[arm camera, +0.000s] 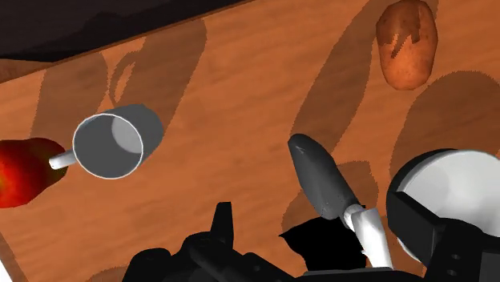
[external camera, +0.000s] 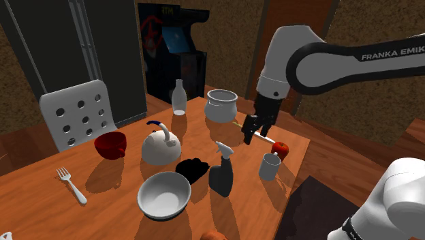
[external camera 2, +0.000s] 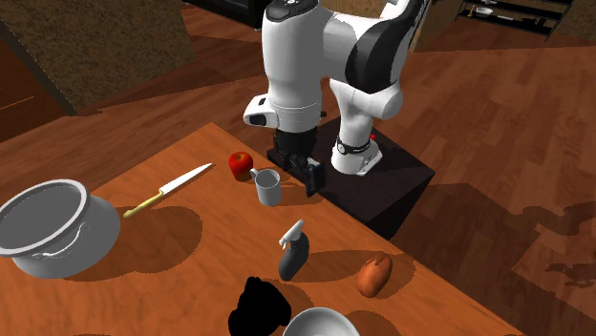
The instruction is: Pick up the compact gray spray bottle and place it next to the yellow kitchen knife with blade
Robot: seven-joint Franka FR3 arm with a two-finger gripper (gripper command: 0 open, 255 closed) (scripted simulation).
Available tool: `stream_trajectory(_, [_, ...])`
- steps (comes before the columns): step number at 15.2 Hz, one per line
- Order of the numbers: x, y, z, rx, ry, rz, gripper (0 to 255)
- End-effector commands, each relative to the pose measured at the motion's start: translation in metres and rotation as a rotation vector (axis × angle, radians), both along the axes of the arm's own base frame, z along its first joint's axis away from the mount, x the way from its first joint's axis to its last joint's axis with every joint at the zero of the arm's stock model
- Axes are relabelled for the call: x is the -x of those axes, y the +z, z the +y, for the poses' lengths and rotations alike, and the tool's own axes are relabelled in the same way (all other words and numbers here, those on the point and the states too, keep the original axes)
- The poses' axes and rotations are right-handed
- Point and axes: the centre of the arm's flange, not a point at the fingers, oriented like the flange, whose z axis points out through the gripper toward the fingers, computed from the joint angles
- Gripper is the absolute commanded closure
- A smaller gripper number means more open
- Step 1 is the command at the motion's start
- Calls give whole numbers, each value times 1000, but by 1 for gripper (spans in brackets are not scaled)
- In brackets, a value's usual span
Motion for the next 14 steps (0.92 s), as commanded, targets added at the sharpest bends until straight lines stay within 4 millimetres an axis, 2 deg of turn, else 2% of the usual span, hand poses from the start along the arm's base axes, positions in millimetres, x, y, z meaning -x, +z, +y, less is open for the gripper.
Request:
stream_trajectory(1, [-9, -10, 24, 4, 10, -13, 0])
stream_trajectory(5, [-29, -34, 66, 14, 29, -32, 0])
stream_trajectory(12, [-31, -71, 68, 14, 29, -32, 0])
stream_trajectory(14, [-31, -74, 68, 14, 30, -32, 0])
